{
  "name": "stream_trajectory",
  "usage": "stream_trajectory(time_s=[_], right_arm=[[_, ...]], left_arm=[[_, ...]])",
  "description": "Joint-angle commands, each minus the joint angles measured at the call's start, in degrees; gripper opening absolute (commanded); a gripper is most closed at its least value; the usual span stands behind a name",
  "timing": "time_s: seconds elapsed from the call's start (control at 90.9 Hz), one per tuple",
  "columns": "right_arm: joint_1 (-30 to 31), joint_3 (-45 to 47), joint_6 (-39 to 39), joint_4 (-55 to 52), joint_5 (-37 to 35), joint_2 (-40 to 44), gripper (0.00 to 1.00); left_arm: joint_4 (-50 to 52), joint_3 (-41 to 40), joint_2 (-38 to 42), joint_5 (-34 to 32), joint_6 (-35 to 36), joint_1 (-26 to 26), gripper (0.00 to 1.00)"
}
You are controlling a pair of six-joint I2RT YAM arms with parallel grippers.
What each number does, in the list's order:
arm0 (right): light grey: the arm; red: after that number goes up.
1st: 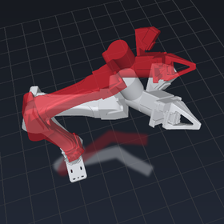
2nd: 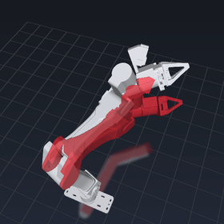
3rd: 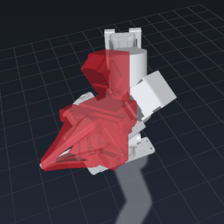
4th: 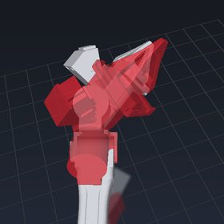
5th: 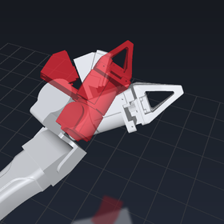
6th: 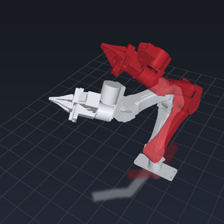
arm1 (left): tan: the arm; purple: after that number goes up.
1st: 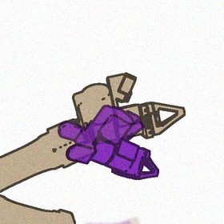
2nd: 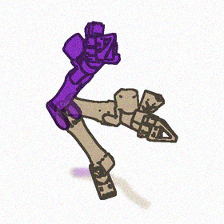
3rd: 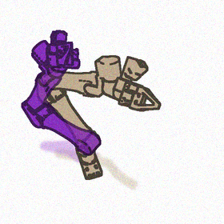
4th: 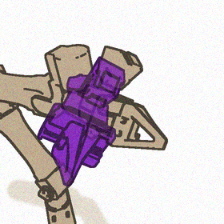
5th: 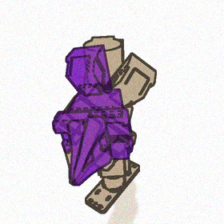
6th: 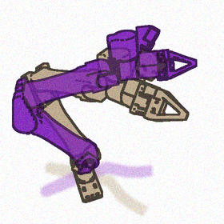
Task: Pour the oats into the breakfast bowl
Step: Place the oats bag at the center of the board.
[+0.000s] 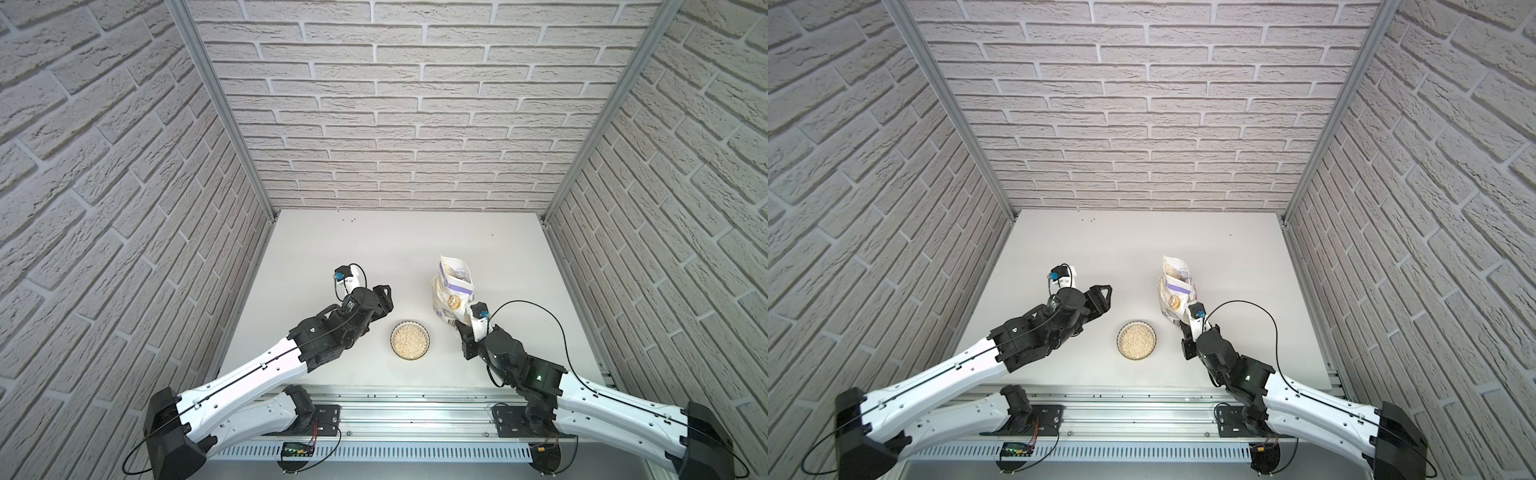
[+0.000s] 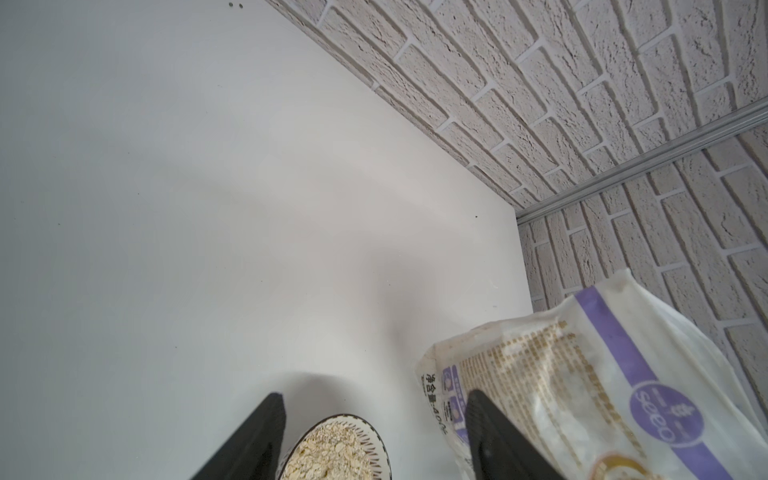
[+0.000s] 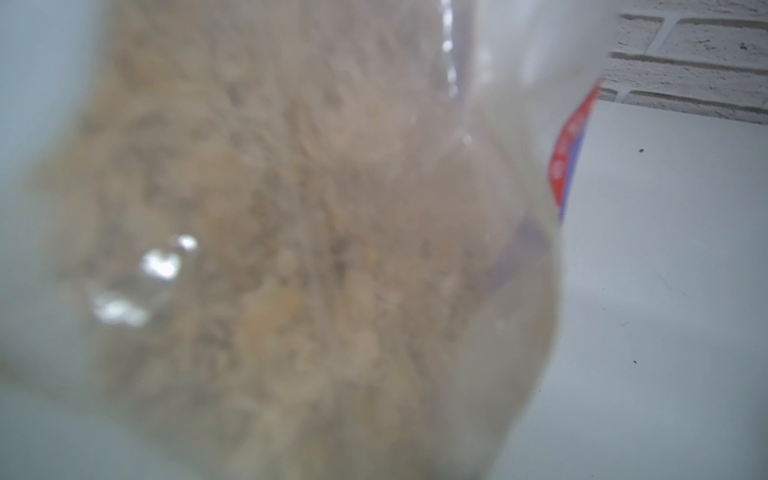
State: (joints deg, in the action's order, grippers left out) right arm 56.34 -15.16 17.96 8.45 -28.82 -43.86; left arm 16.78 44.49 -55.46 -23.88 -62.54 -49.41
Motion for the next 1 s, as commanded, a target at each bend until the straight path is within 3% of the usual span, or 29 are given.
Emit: stream_trajectory(time_s=[0.0,0.253,0.473,0.77,0.99], right_arm=[[-1.1,-2.1,3.9,23.7,-1.6,-3.3,0.03],[-3.9,-3.3,1.9,32.5,1.0,-18.1,0.08],[-6.4,-3.7,1.3,36.0,2.1,-25.5,0.21],[-7.4,0.9,2.5,32.2,1.0,-25.1,0.52],[-7.4,1.1,4.7,18.5,2.2,-15.7,0.70]], left_arm=[[-4.7,-2.3,-1.3,2.2,-1.1,0.1,0.71],[-5.0,-3.5,-4.4,0.5,-2.0,-0.2,0.71],[-5.4,-4.3,-5.6,-1.4,-2.4,-0.3,0.71],[-5.7,-6.7,-5.3,-1.8,-4.2,-0.2,0.71],[-5.6,-7.3,-4.3,-1.8,-4.3,-0.2,0.71]])
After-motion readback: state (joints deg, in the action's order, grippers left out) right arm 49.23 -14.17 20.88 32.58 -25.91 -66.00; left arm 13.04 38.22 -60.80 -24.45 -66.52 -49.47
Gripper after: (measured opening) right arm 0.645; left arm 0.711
